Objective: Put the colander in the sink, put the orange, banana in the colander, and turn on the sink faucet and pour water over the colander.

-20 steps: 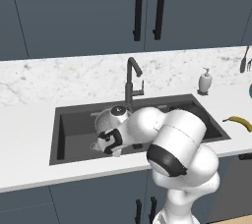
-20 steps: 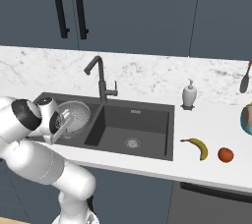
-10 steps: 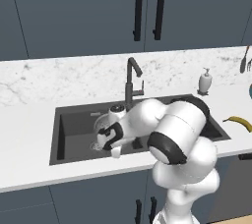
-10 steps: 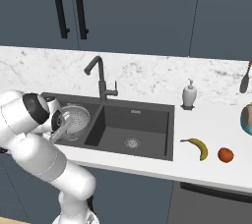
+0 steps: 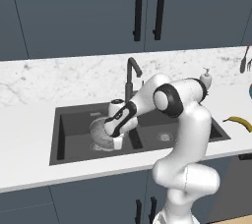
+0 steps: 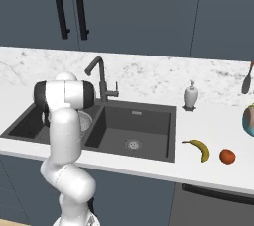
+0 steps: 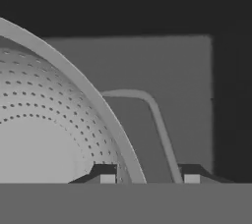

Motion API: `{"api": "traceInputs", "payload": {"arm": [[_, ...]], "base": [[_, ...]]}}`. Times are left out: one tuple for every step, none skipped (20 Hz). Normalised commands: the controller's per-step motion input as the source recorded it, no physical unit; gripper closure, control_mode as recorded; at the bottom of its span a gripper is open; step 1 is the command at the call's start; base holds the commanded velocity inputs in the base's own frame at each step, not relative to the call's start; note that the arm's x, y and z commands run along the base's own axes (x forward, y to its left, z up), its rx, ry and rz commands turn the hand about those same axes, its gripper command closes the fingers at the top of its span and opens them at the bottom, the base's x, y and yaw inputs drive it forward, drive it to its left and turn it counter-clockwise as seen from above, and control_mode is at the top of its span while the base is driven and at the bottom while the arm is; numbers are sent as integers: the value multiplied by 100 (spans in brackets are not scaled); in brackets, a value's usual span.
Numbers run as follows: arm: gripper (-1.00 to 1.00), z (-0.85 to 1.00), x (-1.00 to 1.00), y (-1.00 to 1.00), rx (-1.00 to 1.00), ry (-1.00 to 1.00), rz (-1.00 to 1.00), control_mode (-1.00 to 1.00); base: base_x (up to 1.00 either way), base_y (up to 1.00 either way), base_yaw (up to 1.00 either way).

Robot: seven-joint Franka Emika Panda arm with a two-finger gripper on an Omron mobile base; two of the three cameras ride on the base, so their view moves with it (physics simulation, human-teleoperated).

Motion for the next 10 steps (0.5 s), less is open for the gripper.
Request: {"api": "traceInputs", "payload": {"arm": [[100,-49,66,55,0,-6,-23,-100],[100,-50,55,49,0,-2,-26,-100],[100,-54,48,45,-2,-4,-29,-100],[100,-54,46,45,-4,-8,-31,-100],[100,-52,56,46,-6,-5,-34,-100],[100,-49,63,51,-7,0,-35,-100],[100,-40,62,44,-8,0,-36,-100],[100,-38,61,42,-8,0,-36,-100],[100,-32,48,31,-9,1,-36,-100],[100,-29,36,24,-8,3,-35,-100]], "base": [[0,0,0],[0,0,0],[0,0,0],[0,0,0],[0,0,0],[0,0,0],[0,0,0],[0,0,0],[0,0,0],[0,0,0]]}}
